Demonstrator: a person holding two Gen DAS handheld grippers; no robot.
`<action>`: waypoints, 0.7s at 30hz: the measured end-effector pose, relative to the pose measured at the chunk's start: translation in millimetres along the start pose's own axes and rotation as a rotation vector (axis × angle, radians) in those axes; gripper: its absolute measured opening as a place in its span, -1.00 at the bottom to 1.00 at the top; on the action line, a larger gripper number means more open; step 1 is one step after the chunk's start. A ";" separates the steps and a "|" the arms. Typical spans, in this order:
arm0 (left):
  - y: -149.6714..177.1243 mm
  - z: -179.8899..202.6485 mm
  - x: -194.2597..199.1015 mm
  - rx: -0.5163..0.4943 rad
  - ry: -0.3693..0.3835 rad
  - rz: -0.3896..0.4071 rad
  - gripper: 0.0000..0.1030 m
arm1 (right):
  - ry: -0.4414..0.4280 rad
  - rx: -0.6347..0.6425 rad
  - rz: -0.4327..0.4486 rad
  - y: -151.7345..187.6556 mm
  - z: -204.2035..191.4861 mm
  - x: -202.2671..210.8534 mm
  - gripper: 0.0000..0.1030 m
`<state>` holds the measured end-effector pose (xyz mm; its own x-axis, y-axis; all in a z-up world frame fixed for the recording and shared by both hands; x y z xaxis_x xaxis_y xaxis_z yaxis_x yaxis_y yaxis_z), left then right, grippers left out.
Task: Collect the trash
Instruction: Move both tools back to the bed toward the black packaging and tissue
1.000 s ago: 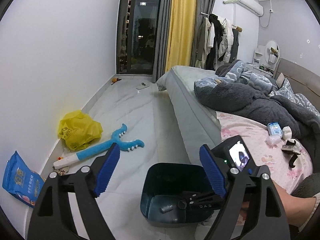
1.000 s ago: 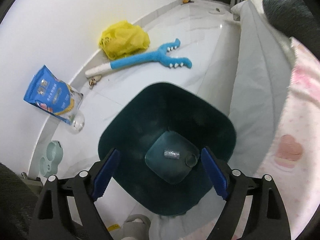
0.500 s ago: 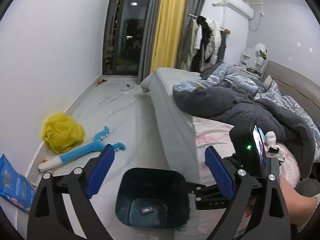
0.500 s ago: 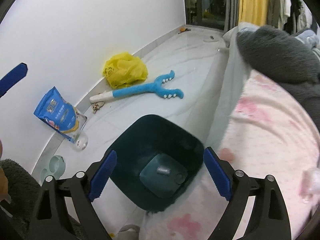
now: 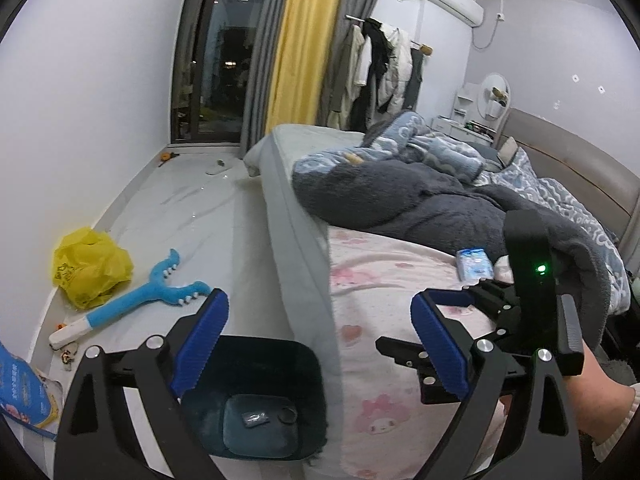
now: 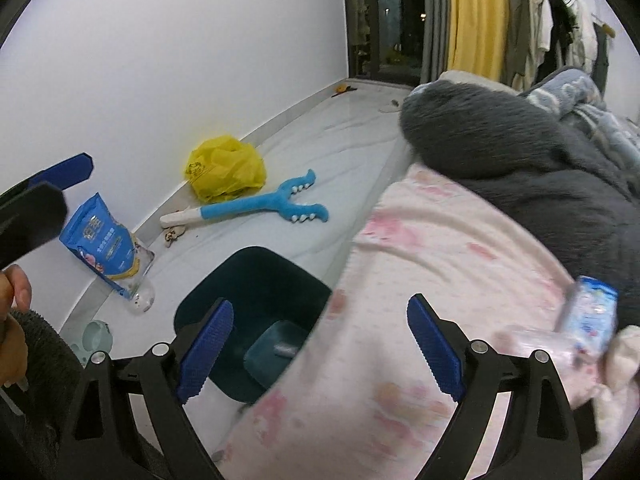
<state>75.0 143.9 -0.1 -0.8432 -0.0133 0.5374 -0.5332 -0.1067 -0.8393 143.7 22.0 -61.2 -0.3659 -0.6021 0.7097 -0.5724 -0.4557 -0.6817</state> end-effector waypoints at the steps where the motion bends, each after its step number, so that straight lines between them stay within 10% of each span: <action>1: -0.6 3.1 -0.7 -0.003 0.004 -0.001 0.83 | 0.005 0.001 0.007 1.1 3.7 5.9 0.74; 21: -5.0 101.7 -23.5 -0.132 0.128 -0.030 0.82 | 0.098 -0.019 0.108 33.2 102.5 117.6 0.74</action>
<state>104.5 43.6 -0.2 -0.8243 0.1150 0.5544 -0.5554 0.0261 -0.8312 156.9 -131.2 -18.6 -0.4959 -0.5796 0.6466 -0.5394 -0.3780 -0.7524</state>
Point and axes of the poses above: each gripper's, at about its wrist camera, not at the fingertips, and x roughly against the way its jaws point, z to its right, y to its underside, the point moved 3 cm from there along -x, roughly the way its jaws point, and after that the axes turned 8 degrees about -y, right-handed, at the moved point
